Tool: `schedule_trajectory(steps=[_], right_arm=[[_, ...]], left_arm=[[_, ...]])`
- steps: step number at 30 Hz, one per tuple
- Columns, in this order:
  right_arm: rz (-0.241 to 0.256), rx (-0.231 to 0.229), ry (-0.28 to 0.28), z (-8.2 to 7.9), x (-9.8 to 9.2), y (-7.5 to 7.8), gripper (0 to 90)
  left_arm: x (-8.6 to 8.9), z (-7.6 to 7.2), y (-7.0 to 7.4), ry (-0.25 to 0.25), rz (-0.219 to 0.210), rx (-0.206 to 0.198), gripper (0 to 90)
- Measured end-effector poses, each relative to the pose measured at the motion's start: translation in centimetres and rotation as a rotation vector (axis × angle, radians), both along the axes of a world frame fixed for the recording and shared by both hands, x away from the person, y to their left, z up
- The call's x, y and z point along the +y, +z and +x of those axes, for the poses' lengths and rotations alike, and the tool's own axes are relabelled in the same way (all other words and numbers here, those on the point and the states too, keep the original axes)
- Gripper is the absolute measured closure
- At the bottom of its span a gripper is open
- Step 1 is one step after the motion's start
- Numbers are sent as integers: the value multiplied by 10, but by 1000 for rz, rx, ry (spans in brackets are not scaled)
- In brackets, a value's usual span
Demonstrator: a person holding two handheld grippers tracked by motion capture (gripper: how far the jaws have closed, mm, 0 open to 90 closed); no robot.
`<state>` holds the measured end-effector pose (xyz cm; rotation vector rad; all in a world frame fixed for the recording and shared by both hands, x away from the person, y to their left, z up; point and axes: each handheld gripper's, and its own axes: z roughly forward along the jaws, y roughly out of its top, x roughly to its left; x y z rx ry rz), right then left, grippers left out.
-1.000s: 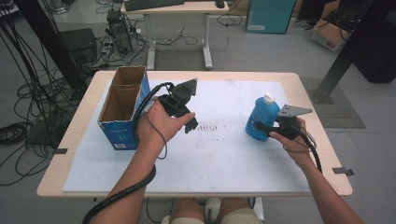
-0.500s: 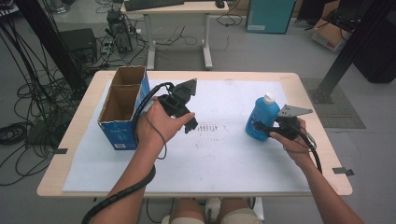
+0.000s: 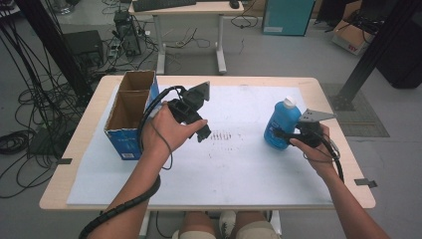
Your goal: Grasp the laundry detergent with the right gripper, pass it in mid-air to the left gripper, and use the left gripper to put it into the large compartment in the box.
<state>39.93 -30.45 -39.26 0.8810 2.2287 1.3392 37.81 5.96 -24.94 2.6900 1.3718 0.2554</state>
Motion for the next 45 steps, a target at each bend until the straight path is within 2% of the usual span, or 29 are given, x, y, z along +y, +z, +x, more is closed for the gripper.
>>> schedule_trajectory(steps=[2, 3, 5, 6, 8, 9, 10, 11, 12, 13, 14, 17, 18, 22, 25, 27, 28, 29, 33, 35, 36, 37, 38, 39, 41, 43, 45], right_arm=[[-5, 1, -2, -1, 0, 4, 450], [-8, 10, -7, -4, 0, 13, 450], [-7, 12, -7, -8, 1, 23, 449], [-7, 12, -7, -8, 1, 23, 449], [2, 24, -7, -15, 3, 39, 448], [2, 24, -7, -15, 3, 39, 448], [4, 29, -2, -18, 5, 49, 447], [1, 26, 4, -19, 5, 53, 447], [1, 26, 4, -19, 5, 53, 447], [2, 43, 5, -22, 9, 65, 446], [2, 43, 5, -22, 9, 65, 446], [5, 61, 26, -25, 16, 80, 446], [10, 67, 43, -25, 23, 89, 446], [21, 79, 84, -24, 35, 101, 445], [19, 75, 142, -17, 53, 112, 445], [5, 77, 173, -11, 65, 116, 444], [3, 80, 185, -9, 69, 117, 444], [3, 80, 185, -9, 69, 117, 444], [16, 83, 237, 2, 90, 119, 443], [15, 85, 251, 5, 96, 119, 443], [11, 87, 278, 10, 107, 118, 442], [11, 87, 278, 10, 107, 118, 442], [7, 86, 296, 12, 112, 117, 442], [0, 89, 322, 15, 125, 114, 442], [-3, 91, 332, 15, 129, 113, 442], [-16, 90, 368, 17, 143, 109, 442], [-20, 97, 414, 18, 158, 103, 441]], left_arm=[[0, -1, 3, -5, -1, -1, 61], [1, -2, 10, -33, -1, -3, 61], [2, -4, 17, -37, -14, -10, 62], [2, -4, 17, -37, -14, -10, 62], [3, -7, 30, -65, -18, -25, 62], [3, -7, 30, -65, -18, -25, 62], [4, -8, 34, -71, -22, -31, 62], [6, -9, 42, -86, -28, -39, 61], [6, -9, 42, -86, -28, -39, 61], [9, -9, 51, -124, -11, -32, 60], [9, -9, 51, -124, -11, -32, 60], [13, -9, 63, -147, -24, -41, 60], [16, -9, 71, -165, -25, -46, 59], [20, -7, 82, -198, -14, -48, 59], [23, -2, 93, -246, -4, -50, 59], [23, 0, 97, -262, 1, -50, 59], [22, 3, 102, -291, 4, -54, 59], [22, 3, 102, -291, 4, -54, 59], [19, 14, 113, -370, 20, -41, 58], [18, 16, 114, -384, 21, -40, 57], [17, 20, 116, -415, 25, -42, 55], [17, 20, 116, -415, 25, -42, 55], [16, 22, 118, -440, 27, -40, 55], [14, 25, 120, -465, 32, -43, 55], [13, 26, 120, -484, 27, -40, 55], [10, 28, 121, -512, 16, -24, 54], [6, 31, 122, -566, 19, -11, 53]])
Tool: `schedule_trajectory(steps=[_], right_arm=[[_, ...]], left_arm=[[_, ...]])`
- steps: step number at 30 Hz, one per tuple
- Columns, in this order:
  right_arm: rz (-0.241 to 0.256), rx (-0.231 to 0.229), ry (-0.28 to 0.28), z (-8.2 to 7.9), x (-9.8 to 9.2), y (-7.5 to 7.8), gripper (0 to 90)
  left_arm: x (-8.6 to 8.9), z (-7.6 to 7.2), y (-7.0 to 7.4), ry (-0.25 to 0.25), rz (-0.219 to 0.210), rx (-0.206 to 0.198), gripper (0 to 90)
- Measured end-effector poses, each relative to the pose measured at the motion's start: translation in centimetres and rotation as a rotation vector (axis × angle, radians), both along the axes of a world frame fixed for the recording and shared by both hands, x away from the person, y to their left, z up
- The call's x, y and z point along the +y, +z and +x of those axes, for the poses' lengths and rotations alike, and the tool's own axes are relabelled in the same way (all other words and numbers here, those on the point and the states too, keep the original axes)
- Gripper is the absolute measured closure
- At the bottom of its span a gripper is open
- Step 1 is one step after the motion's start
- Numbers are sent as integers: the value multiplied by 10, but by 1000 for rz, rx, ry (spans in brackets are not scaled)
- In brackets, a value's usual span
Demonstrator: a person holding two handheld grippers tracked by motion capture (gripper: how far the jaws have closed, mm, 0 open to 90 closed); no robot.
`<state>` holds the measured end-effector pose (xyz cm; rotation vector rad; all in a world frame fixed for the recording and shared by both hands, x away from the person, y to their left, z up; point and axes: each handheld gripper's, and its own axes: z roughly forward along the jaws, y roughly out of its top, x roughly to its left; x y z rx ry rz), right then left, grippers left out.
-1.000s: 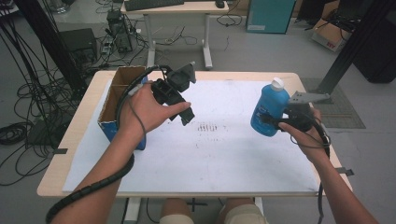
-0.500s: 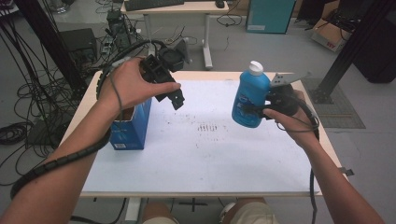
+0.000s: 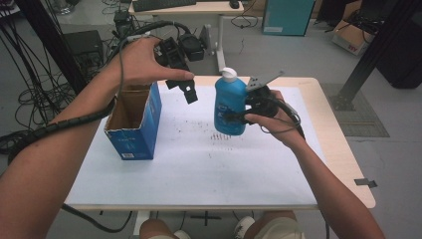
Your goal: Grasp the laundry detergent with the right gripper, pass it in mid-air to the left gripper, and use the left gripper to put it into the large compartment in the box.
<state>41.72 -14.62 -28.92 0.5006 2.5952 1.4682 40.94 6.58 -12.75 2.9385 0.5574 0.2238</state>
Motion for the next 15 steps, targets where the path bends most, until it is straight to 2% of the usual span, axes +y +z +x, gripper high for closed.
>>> schedule_trajectory(steps=[1, 2, 3, 5, 6, 7, 10, 11, 12, 13, 14, 15], right_arm=[[0, 0, 0, 0, 0, 0, 441], [4, 3, 30, 0, 10, -4, 440], [4, 3, 30, 0, 10, -4, 440], [11, 3, 72, -3, 26, -8, 440], [11, 3, 72, -3, 26, -8, 440], [16, -1, 98, -4, 34, -10, 440], [26, 0, 123, -7, 42, -12, 439], [28, -2, 152, -9, 49, -14, 439], [28, -2, 152, -9, 49, -14, 439], [31, -3, 163, -10, 52, -15, 439], [27, -6, 175, -11, 54, -16, 439], [24, -11, 189, -13, 58, -17, 438]], left_arm=[[0, 0, 0, 0, 0, 0, 52], [-3, 0, 0, -26, 1, 17, 52], [-3, 0, 0, -26, 1, 17, 52], [-6, 2, 0, -55, 6, 21, 50], [-7, 2, 0, -65, 6, 25, 50], [-8, 2, 0, -88, 6, 27, 49], [-9, 1, -1, -94, 3, 43, 49], [-9, 1, -3, -141, 31, 64, 48], [-9, 1, -3, -141, 31, 64, 49], [-10, -2, -6, -115, 0, 74, 49], [-10, -1, -6, -157, 39, 86, 48], [-11, -2, -7, -164, 41, 85, 48]])
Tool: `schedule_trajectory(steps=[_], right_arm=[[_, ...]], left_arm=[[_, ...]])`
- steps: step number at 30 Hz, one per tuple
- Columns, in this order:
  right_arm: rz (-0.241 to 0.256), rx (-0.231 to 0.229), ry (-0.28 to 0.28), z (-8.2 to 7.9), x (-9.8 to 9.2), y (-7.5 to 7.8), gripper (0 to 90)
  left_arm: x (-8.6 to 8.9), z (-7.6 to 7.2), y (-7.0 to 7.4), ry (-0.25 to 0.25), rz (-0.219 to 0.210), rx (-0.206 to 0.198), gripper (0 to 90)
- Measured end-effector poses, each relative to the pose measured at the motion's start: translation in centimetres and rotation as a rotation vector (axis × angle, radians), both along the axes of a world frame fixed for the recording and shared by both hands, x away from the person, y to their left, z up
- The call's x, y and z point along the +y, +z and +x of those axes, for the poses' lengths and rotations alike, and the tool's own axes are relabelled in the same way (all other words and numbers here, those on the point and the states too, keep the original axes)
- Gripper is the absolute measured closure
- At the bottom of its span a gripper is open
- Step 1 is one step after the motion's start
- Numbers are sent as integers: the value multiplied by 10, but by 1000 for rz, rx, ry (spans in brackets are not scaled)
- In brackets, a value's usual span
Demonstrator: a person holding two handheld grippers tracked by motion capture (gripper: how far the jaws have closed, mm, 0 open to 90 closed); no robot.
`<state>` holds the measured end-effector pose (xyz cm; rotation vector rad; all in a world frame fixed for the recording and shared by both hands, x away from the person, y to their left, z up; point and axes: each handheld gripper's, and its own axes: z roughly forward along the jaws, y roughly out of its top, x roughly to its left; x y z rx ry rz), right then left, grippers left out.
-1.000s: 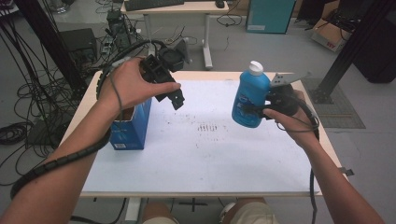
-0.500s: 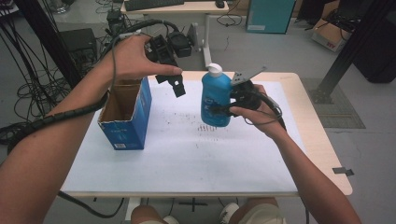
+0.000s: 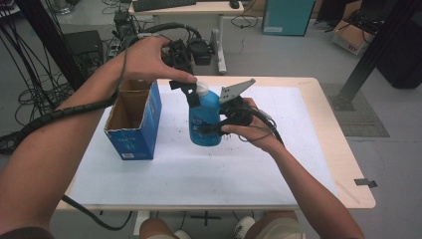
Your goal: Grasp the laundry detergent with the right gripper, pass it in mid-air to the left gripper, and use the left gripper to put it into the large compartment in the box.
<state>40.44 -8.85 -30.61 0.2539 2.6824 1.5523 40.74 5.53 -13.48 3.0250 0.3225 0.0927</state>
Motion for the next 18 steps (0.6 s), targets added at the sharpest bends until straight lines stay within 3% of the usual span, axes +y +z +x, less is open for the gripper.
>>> schedule_trajectory(steps=[12, 18], right_arm=[[17, -26, 53, -9, 12, 3, 438], [18, -42, 62, -12, 12, 8, 437]], left_arm=[[-6, -3, -15, -56, 19, 79, 46], [-11, -3, -23, -66, 11, 79, 47]])
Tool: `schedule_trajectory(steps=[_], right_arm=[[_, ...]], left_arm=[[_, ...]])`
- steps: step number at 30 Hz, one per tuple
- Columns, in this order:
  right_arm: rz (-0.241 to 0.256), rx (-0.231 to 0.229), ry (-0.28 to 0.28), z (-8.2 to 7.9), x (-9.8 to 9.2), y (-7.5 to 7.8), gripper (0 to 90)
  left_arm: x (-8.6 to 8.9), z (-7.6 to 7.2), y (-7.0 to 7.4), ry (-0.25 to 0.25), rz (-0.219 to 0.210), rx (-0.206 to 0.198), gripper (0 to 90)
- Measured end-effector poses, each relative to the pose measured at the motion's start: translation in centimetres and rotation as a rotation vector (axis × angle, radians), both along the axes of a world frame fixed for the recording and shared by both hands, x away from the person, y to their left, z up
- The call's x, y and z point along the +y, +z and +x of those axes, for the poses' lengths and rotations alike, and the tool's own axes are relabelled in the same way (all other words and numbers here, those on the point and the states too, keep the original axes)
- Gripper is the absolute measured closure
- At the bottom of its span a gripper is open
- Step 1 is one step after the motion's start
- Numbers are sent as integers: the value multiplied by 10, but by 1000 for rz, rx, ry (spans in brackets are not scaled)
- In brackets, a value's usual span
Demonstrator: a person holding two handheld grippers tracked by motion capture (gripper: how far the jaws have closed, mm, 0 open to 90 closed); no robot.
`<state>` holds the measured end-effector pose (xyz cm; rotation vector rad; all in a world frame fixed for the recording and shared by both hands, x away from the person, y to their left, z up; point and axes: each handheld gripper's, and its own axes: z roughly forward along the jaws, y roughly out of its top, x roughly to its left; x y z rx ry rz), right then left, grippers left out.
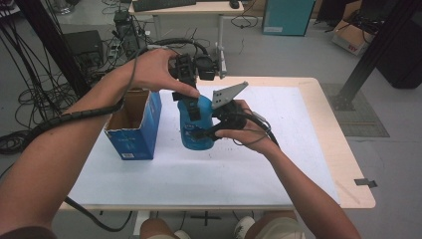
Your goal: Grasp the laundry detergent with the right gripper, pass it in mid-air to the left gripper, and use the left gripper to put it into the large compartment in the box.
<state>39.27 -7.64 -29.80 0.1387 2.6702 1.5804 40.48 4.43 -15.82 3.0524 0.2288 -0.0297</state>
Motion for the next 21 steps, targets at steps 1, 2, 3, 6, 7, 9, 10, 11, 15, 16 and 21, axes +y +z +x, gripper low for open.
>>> schedule_trajectory(steps=[1, 2, 3, 6, 7, 9, 10, 11, 15, 16, 21], right_arm=[[1, -11, 4, 0, -1, 1, 437], [2, -12, 3, 0, -1, 1, 437], [2, -12, 3, 0, -1, 1, 437], [5, -11, -5, 0, -1, 3, 437], [2, -18, 6, 1, -2, 3, 437], [4, -30, 16, 2, -2, 3, 437], [6, -34, 17, 2, -2, 4, 437], [7, -35, 16, 1, -2, 4, 437], [0, -39, 20, 1, -3, 5, 437], [1, -39, 19, 1, -3, 5, 437], [2, -39, 18, 1, -3, 6, 436]], left_arm=[[-1, 0, 0, -7, 6, 3, 47], [-2, 0, 0, -8, 6, 3, 47], [-2, 0, 0, -8, 6, 3, 47], [-3, -1, 0, -19, 9, 0, 47], [-4, -1, 0, -18, 10, 11, 46], [-4, -1, -1, -22, 10, 21, 47], [-4, -1, -1, -22, 6, 23, 47], [-4, -1, -2, -21, 11, 29, 46], [-5, -2, -3, -30, 17, 31, 47], [-5, -2, -3, -21, 16, 41, 47], [-6, -2, -3, -28, 14, 38, 46]])
